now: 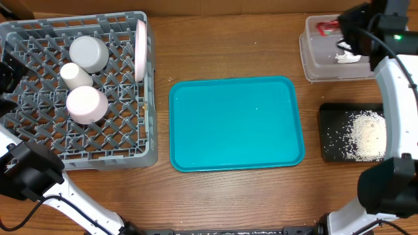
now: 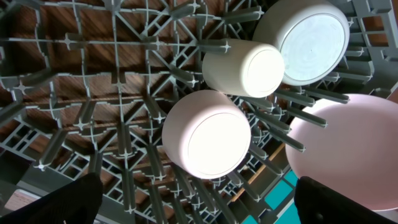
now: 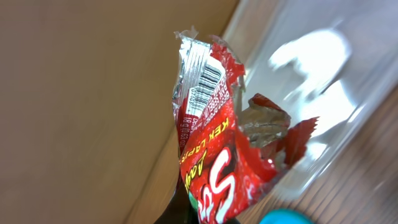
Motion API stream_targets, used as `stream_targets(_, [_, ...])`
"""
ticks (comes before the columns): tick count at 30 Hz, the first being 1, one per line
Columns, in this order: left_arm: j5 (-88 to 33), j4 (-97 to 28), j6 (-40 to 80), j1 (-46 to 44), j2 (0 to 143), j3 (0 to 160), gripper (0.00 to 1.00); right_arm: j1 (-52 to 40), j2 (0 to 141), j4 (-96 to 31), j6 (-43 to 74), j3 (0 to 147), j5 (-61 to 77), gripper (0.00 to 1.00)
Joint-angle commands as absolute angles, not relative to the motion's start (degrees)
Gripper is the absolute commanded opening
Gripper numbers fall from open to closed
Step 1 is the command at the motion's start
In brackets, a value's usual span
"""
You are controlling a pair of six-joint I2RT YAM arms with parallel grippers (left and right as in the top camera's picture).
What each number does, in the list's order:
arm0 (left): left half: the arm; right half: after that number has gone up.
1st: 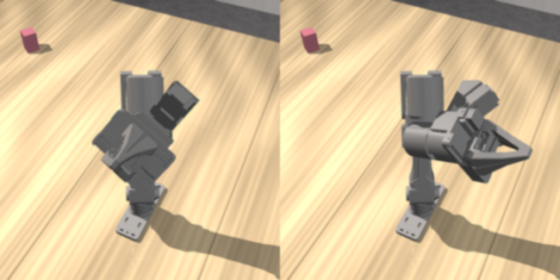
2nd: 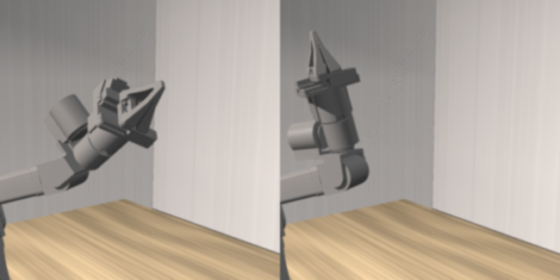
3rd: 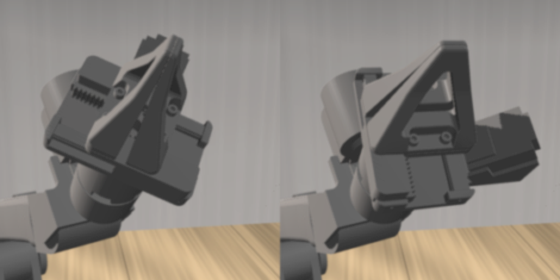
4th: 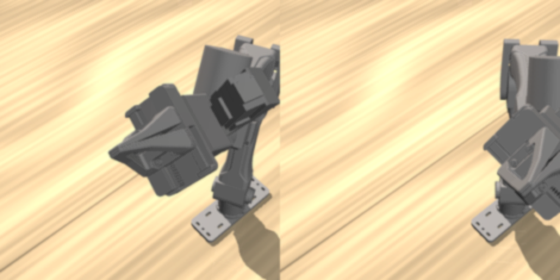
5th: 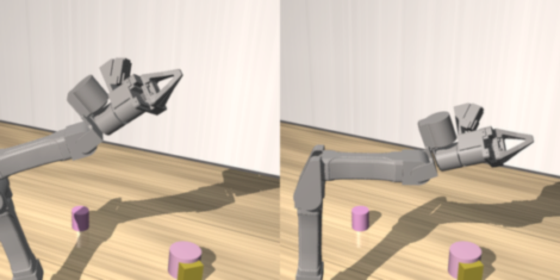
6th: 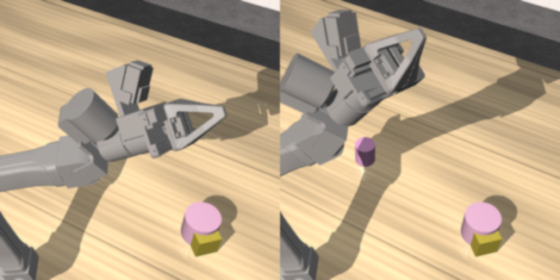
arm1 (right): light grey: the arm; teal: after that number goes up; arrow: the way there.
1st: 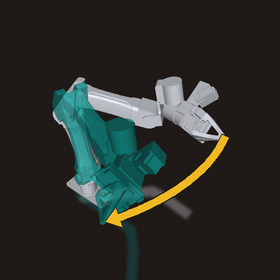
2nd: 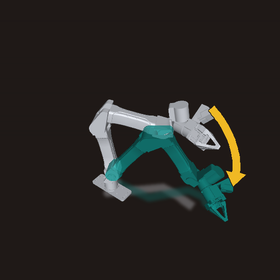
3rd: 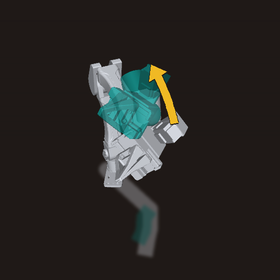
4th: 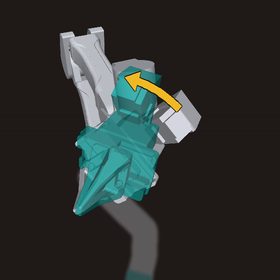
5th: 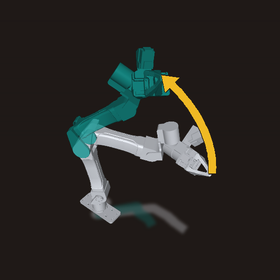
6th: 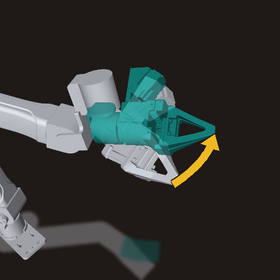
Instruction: Sort waste into correct bins and load items into the dishwasher
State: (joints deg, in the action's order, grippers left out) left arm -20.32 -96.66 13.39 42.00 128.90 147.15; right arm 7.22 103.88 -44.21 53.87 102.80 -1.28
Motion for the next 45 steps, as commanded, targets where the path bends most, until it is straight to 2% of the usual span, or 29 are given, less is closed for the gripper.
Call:
stream_targets(1, [-19.88,-96.79,13.91,41.6,127.83,147.15,1.0,8.93,106.45,-43.03,53.08,102.45,-7.44,0.04])
stream_targets(3, [-19.88,-96.79,13.91,41.6,127.83,147.15,1.0,9.76,107.66,-41.82,52.86,102.43,-7.92,0.04])
stream_targets(5, [-19.88,-96.79,13.91,41.6,127.83,147.15,1.0,10.17,109.01,-40.27,52.03,102.43,-7.88,0.12])
stream_targets(6, [-19.88,-96.79,13.91,41.6,127.83,147.15,1.0,10.2,109.95,-39.48,52.01,102.43,-7.86,0.25])
stream_targets(7, [-19.88,-96.79,13.91,41.6,127.83,147.15,1.0,10.2,110.48,-39.18,52.01,102.43,-7.81,0.32])
stream_targets(8, [-19.88,-96.79,13.91,41.6,127.83,147.15,1.0,10.2,111.53,-39.03,52.01,102.43,-7.68,0.56])
stream_targets(9, [-19.88,-96.79,13.91,41.6,127.83,147.15,1.0,10.2,112.05,-39.18,51.9,102.43,-7.66,0.7])
stream_targets(11, [-19.88,-96.79,13.91,41.6,127.83,147.15,1.0,10.2,112.38,-39.29,49.06,102.43,-6.46,0.82])
stream_targets(15, [-19.88,-96.79,13.91,41.6,127.83,147.15,1.0,10.2,111.37,-39.35,41.67,102.45,-4.36,0.92])
stream_targets(16, [-19.88,-96.79,13.91,41.6,127.83,147.15,1.0,10.33,110.63,-39.55,40.38,102.45,-4.19,1.0])
stream_targets(22, [-19.88,-96.79,13.91,41.6,127.83,147.15,1.0,12.34,101.78,-45.32,39.99,102.48,-4.21,1.0])
stream_targets(32, [-19.88,-96.79,13.91,41.6,127.83,147.15,1.0,15.88,82.46,-67.48,37.3,102.45,-4.19,0.99])
stream_targets(38, [-19.9,-96.79,13.91,41.6,127.83,147.15,1.0,12.34,73.21,-78.76,37.01,101.8,-3.11,1.0])
stream_targets(45, [-19.88,-96.79,13.91,41.6,127.83,147.15,1.0,2.79,60.07,-77.58,35.94,91.64,-2.28,1.0])
